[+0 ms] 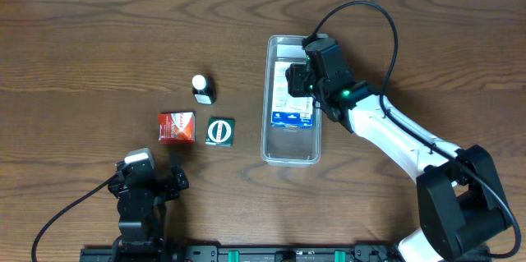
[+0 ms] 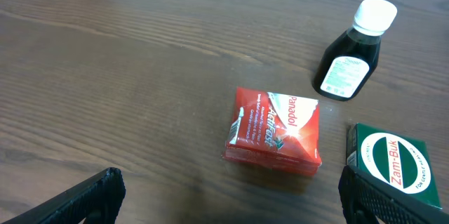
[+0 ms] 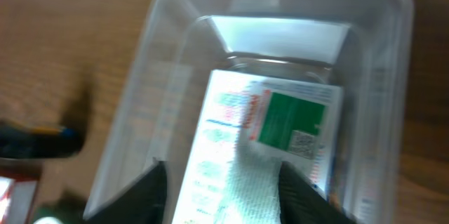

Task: Pack container
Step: 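Place white-green box into container beside blue box, release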

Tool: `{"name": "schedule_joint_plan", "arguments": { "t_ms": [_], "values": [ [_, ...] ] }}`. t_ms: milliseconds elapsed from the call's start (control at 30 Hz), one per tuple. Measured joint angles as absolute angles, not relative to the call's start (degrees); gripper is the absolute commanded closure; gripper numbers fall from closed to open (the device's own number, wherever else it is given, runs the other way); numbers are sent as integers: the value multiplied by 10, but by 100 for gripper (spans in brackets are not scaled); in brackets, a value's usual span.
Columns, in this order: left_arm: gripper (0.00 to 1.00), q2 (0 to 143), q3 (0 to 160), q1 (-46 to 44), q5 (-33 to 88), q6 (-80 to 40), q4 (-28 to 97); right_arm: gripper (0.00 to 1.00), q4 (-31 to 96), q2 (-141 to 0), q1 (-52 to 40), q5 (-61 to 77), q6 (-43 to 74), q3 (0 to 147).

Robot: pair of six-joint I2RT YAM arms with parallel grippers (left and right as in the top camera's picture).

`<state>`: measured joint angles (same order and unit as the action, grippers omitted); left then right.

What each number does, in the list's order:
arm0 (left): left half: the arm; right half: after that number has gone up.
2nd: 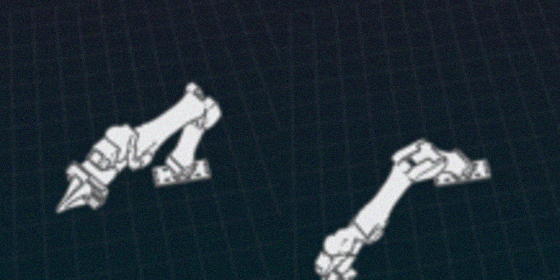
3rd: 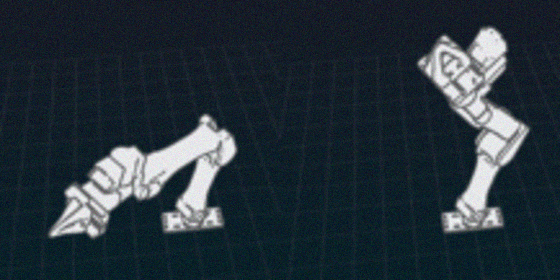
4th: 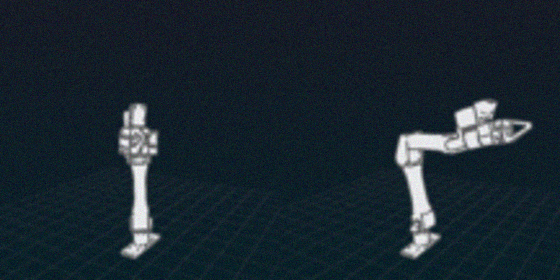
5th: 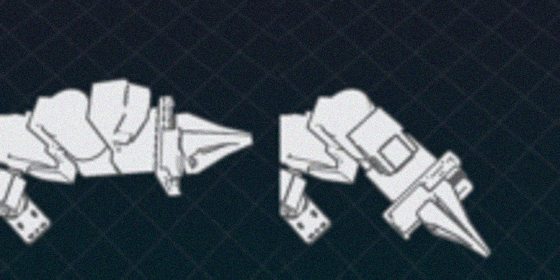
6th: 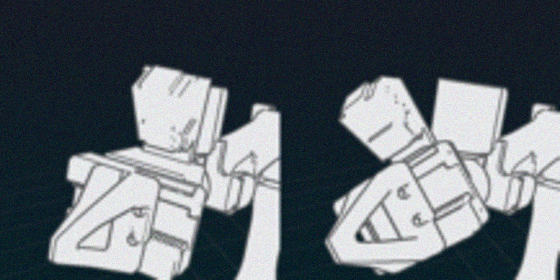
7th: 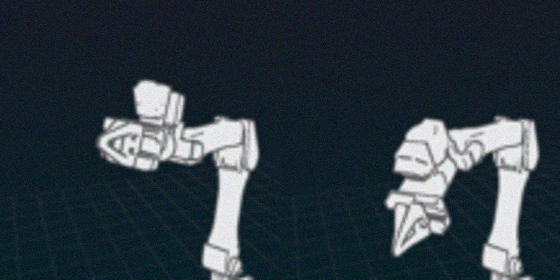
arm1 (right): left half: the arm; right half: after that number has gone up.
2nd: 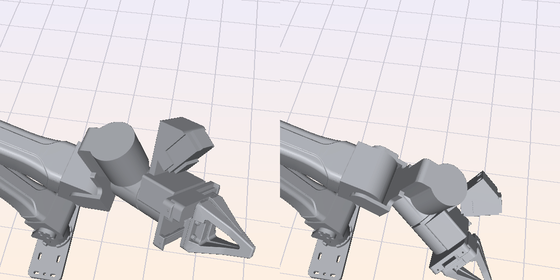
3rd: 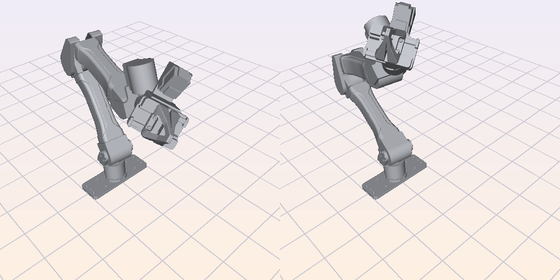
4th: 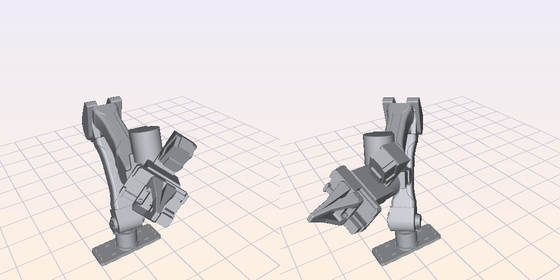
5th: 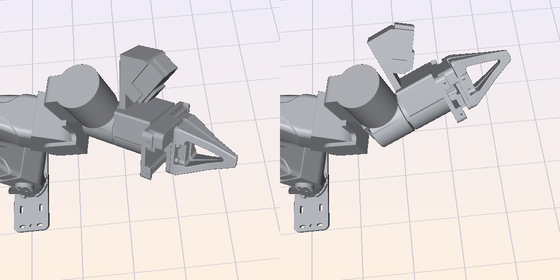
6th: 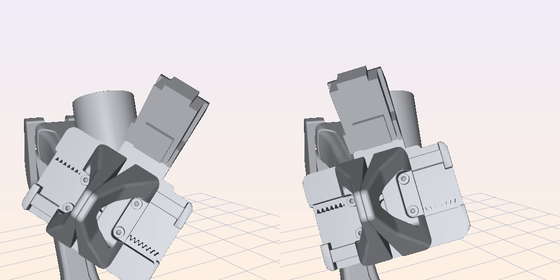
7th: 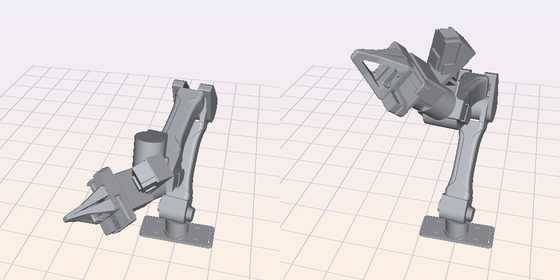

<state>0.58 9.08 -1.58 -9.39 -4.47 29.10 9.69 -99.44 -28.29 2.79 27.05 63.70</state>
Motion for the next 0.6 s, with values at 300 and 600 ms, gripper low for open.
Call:
{"name": "schedule_joint_plan", "arguments": {
  "t_ms": [300,600],
  "values": [
    [2,6,91,-16,-94,-45,291,87,124,-994,-329,64,276,641],
    [2,6,91,-16,-94,-45,291,93,137,-1061,-337,41,315,645]
  ]
}}
